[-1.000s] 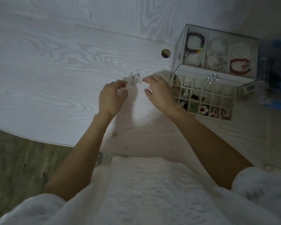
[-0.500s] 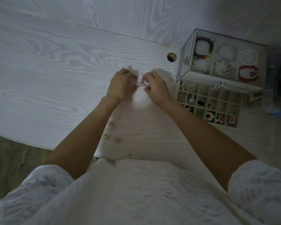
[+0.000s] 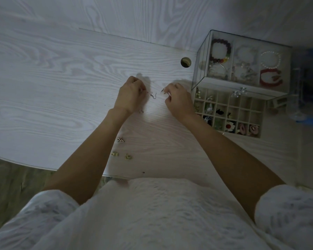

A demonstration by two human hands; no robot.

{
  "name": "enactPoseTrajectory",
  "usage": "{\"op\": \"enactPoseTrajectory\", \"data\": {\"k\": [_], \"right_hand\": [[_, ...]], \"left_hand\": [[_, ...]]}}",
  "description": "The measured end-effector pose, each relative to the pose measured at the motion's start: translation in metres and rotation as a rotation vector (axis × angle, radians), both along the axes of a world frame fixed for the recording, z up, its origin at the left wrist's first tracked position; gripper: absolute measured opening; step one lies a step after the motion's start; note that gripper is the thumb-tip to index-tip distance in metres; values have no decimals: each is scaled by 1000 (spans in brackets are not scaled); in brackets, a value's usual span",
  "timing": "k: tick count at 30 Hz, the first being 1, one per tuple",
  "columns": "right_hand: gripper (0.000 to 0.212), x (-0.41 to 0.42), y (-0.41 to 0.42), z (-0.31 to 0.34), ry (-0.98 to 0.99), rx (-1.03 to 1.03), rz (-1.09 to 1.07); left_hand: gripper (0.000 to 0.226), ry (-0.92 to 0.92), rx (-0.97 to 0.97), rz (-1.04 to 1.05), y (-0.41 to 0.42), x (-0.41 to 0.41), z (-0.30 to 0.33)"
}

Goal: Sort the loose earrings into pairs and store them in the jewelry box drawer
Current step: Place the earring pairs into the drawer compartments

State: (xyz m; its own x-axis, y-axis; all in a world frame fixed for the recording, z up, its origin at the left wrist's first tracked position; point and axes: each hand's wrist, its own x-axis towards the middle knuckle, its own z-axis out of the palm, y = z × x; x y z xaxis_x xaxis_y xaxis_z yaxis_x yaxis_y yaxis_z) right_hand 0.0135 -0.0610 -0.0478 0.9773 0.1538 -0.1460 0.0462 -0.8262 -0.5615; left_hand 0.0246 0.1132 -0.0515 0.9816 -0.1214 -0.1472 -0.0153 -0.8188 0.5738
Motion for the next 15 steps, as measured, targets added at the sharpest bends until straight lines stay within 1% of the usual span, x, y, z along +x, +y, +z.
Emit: {"op": "enactPoseTrajectory", "data": {"k": [4, 7, 12, 15], "right_hand": [[14, 2, 0, 2, -56, 28, -10], [6, -1, -1, 4, -22, 156, -63], [13, -21, -4, 16, -44, 387, -224], [16, -36, -19, 28, -33, 451, -290]], "left_hand": [[19, 57, -154, 72, -6, -3, 5], [20, 77, -235, 122, -16, -11, 10], [17, 86, -363, 81, -47, -30, 21], [15, 87, -458, 62, -69, -35, 33]]}}
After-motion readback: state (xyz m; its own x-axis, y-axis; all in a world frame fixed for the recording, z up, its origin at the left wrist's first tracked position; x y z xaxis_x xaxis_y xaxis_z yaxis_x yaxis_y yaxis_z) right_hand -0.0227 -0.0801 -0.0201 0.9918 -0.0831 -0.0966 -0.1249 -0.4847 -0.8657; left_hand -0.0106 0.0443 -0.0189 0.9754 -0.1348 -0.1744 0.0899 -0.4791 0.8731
